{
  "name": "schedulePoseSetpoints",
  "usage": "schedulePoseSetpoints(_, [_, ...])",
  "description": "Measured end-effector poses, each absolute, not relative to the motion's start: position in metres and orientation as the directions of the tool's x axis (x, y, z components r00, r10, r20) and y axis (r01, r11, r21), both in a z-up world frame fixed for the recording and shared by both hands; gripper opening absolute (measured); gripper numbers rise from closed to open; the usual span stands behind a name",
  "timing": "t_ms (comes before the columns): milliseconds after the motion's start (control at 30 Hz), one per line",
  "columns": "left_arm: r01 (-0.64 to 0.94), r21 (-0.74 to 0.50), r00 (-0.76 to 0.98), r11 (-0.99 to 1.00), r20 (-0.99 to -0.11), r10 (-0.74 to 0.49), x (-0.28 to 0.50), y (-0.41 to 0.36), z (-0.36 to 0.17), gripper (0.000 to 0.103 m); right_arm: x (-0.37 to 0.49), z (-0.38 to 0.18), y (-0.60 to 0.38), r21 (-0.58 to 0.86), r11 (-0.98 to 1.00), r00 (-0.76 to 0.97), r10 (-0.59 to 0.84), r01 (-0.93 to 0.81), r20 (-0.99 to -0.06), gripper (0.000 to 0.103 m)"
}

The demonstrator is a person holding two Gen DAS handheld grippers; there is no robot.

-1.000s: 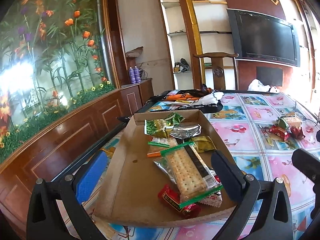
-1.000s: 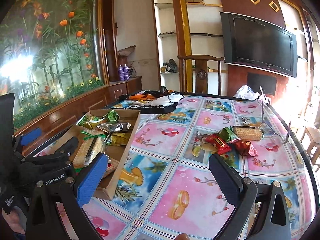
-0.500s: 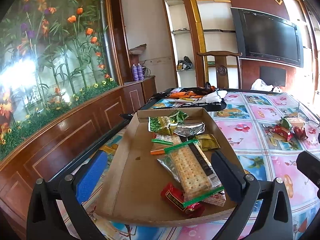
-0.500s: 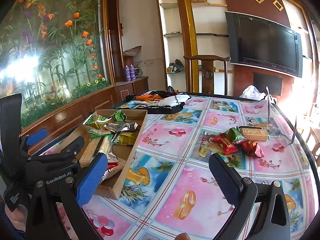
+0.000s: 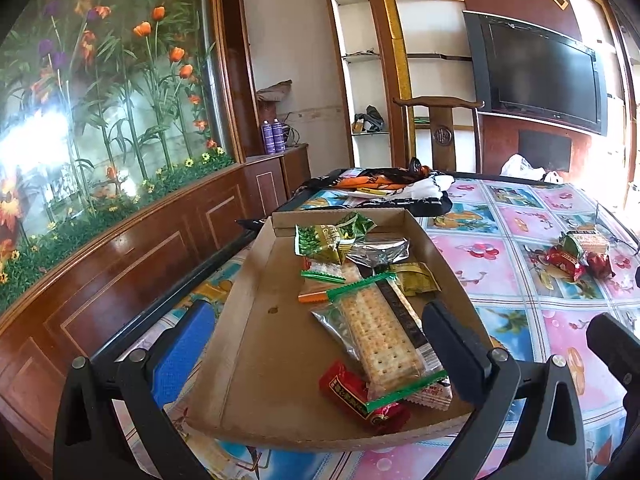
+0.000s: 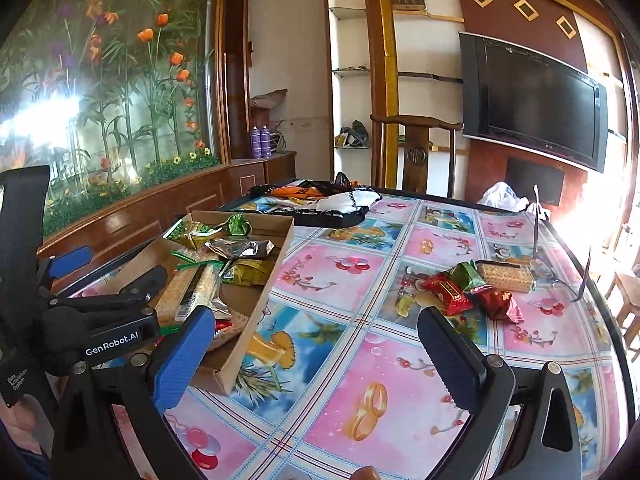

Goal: Organize snacks

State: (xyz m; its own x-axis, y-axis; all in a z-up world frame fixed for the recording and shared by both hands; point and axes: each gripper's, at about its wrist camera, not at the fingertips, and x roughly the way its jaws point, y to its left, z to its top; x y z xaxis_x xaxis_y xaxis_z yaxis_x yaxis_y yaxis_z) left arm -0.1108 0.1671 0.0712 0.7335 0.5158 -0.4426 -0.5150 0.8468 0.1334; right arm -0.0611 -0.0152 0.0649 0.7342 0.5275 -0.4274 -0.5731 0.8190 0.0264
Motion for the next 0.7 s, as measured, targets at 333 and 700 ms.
schedulePoseSetpoints(333, [-0.519, 0.136, 0.731, 0.844, -0.441, 0.521, -0.1109, 0.1680, 0.0708, 0.103, -0.0636, 0.0654, -0.0131, 0.011, 0.817, 0.738, 0.526, -0.576, -0.423, 0.102])
schedulePoseSetpoints(700, [-0.527, 0.125, 0.728, 0.840, -0.444, 0.523, -0.1117, 0.1705, 0.0696, 0.103, -0.0615, 0.0652, -0.0130, 0.011, 0.822, 0.741, 0.520, -0.570, -0.426, 0.102])
